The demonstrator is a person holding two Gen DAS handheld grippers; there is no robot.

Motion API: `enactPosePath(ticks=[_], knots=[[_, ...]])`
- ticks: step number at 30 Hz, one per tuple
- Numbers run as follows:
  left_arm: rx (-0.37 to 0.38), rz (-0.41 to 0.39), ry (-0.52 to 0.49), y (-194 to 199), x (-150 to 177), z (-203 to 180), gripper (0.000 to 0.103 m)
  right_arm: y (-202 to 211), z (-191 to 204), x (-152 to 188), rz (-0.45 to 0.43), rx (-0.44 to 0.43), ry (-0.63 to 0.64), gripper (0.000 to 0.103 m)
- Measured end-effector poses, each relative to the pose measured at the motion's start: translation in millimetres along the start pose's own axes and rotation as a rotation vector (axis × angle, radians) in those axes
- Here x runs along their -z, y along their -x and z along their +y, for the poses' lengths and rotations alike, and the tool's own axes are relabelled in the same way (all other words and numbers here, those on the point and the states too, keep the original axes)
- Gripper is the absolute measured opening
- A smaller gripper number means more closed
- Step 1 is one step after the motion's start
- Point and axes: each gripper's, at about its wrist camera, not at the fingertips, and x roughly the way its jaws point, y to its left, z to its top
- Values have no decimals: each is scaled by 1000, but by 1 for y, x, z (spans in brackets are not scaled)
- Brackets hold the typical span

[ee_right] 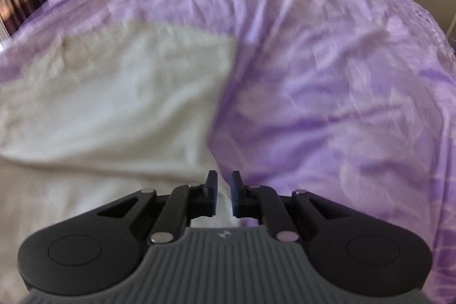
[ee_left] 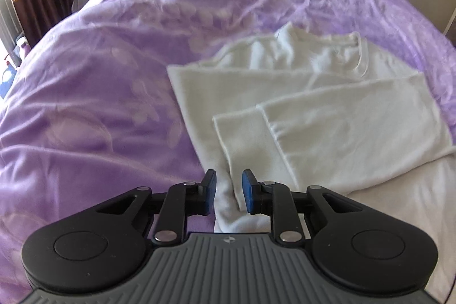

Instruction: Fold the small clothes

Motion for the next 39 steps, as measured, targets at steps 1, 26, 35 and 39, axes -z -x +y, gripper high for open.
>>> enactPosePath(ticks=[1,26,35,39], knots=[[8,-2,3,1,-3,1,26,2,3,-6,-23,-17,0,4],[-18,22,-131,51,3,-4,22,-3,-34,-23,-19,31,-157,13],[4,-102,-307,167,17,-48,22,134,-25,-17,-180,3,-29,13],[8,-132,-369,211,28,-64,22,196,-22,-7,-236,0,19,13]])
